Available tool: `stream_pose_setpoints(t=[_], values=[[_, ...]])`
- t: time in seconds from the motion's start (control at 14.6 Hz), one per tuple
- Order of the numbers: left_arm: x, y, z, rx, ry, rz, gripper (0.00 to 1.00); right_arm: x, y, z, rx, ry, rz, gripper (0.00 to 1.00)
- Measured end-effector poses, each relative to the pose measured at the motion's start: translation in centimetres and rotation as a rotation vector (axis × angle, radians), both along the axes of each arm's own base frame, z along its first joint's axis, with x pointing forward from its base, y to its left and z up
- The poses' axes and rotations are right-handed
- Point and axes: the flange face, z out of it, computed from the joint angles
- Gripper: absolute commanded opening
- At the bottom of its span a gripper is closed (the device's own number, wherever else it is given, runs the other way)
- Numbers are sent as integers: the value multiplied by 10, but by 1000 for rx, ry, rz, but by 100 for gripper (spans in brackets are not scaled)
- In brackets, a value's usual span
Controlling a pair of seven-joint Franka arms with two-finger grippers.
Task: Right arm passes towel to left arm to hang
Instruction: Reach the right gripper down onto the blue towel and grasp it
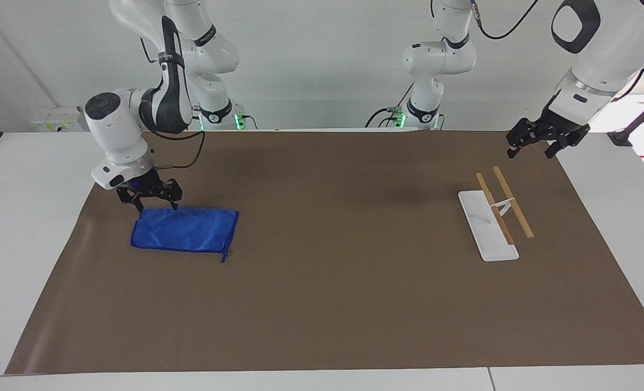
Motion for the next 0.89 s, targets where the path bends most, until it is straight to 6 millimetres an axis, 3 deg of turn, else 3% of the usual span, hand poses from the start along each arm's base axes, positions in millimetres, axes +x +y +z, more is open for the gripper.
stream_pose_setpoints(t=[0.55,0.62,0.68,0.75,0.89], values=[[0,0,0,0,0,0,100,-1,-18,-46,39,28,-29,100],[0,0,0,0,0,0,100,-1,-16,-49,42,27,-31,96],[0,0,0,0,0,0,100,0,-15,-51,42,26,-30,77],[0,0,0,0,0,0,100,0,-14,-52,42,28,-27,46],[0,0,0,0,0,0,100,0,-15,-51,40,27,-2,0]])
